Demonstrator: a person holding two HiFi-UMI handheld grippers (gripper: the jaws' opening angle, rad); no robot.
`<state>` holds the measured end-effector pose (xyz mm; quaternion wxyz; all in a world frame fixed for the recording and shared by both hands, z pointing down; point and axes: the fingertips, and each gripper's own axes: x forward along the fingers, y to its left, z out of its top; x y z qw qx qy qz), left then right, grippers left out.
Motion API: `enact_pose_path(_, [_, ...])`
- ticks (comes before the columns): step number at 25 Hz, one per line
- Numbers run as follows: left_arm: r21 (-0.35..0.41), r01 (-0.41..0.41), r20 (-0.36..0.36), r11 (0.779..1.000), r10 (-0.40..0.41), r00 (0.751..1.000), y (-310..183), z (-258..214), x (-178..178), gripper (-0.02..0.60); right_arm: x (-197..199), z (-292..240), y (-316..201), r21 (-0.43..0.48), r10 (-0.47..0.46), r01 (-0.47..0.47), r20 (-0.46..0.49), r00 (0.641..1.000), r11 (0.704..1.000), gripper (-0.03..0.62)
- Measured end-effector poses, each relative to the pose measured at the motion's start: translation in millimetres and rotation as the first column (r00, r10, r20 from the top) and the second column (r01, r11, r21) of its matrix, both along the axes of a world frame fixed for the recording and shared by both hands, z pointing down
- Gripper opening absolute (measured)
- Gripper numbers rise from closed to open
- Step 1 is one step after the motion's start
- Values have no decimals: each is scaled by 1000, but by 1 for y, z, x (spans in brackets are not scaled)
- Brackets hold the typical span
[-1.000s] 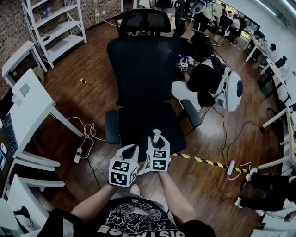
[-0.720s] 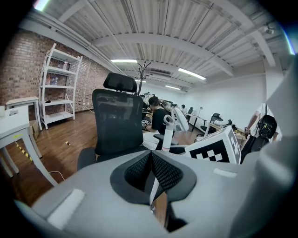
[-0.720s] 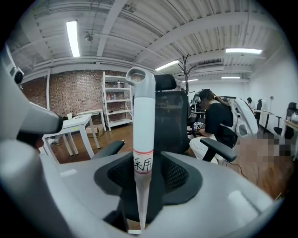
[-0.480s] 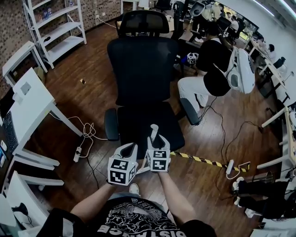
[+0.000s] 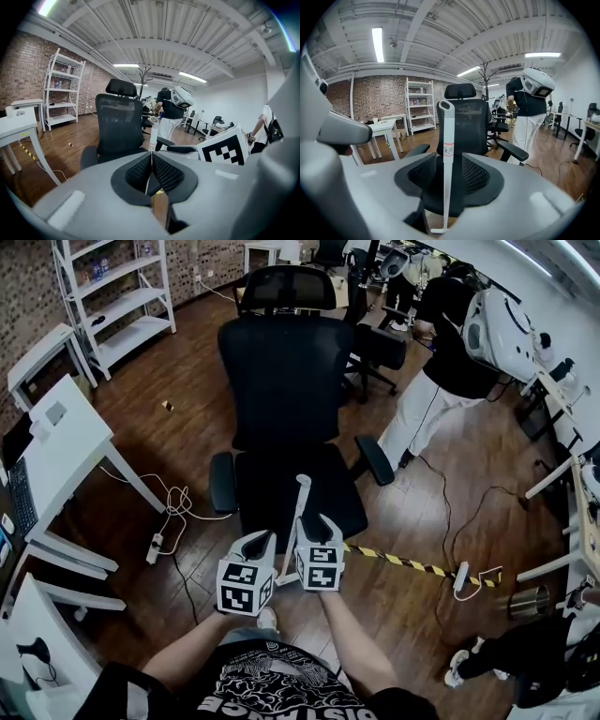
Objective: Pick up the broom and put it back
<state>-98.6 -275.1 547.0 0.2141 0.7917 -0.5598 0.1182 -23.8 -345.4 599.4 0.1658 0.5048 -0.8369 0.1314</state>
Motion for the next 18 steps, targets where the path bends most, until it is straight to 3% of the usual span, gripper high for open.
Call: enact_pose_path(18, [45,22,-9,999,-21,1000,119,-23,50,8,29,-67,150,109,-48,43,46,998,993,100])
